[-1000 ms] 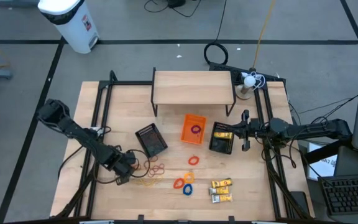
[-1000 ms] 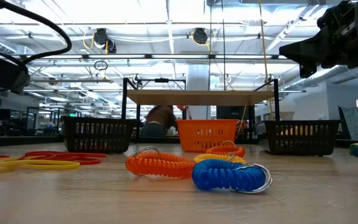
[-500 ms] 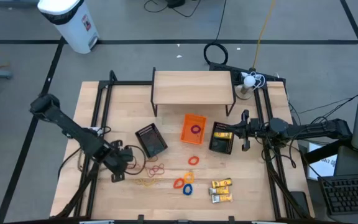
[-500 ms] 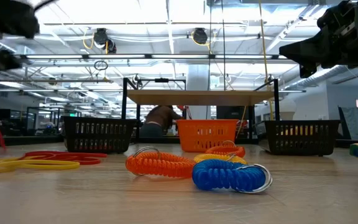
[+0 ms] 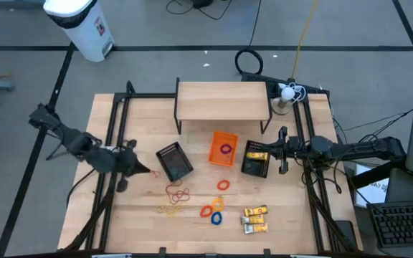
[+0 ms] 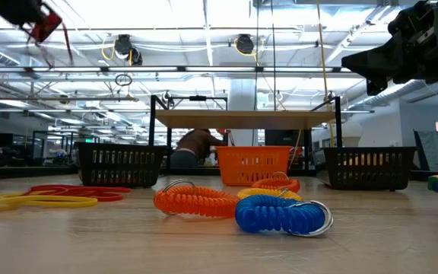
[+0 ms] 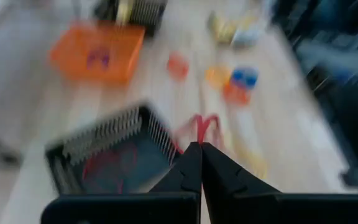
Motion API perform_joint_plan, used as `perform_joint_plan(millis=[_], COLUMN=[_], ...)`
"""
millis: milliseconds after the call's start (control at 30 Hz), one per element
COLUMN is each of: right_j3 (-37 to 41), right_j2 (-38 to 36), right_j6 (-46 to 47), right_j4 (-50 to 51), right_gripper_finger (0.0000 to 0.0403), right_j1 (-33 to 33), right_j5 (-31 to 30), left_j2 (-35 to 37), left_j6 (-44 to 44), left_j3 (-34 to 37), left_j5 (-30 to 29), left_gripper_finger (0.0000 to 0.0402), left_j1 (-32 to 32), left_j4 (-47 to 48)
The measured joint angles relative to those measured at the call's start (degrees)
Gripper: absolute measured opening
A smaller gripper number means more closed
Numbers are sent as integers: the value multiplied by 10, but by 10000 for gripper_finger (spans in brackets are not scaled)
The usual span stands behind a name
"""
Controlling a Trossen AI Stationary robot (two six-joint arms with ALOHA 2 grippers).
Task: Pick & Place Office Desk Supplies
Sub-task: Put the red rubber band into the left black bin
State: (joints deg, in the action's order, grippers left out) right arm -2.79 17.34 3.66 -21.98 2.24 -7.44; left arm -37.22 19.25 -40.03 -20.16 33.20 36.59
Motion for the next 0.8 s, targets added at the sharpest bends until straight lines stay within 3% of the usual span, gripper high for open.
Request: perform_joint_plan(millis=[100,267,433,633,800], right_j3=[0,0,0,0,0], right_j2=[0,0,0,0,0], right_j6=[0,0,0,0,0], right_j4=[0,0,0,6,9], right_gripper_finger=[4,4,4,4,4], right_j1=[0,0,0,0,0], right_j5=[0,0,0,0,0], left_j2=[42,108,173,245,295], left_j6=[-52,-70,-85,-60,-61], left_j3=[26,41,50,105,182], left_j5=[-14,-79,-31,-15,14], left_gripper_finger=[1,1,1,0,0], left_j1=[-15,-66,-119,-148,-152], left_j4=[-53,-46,-48,-50,-149])
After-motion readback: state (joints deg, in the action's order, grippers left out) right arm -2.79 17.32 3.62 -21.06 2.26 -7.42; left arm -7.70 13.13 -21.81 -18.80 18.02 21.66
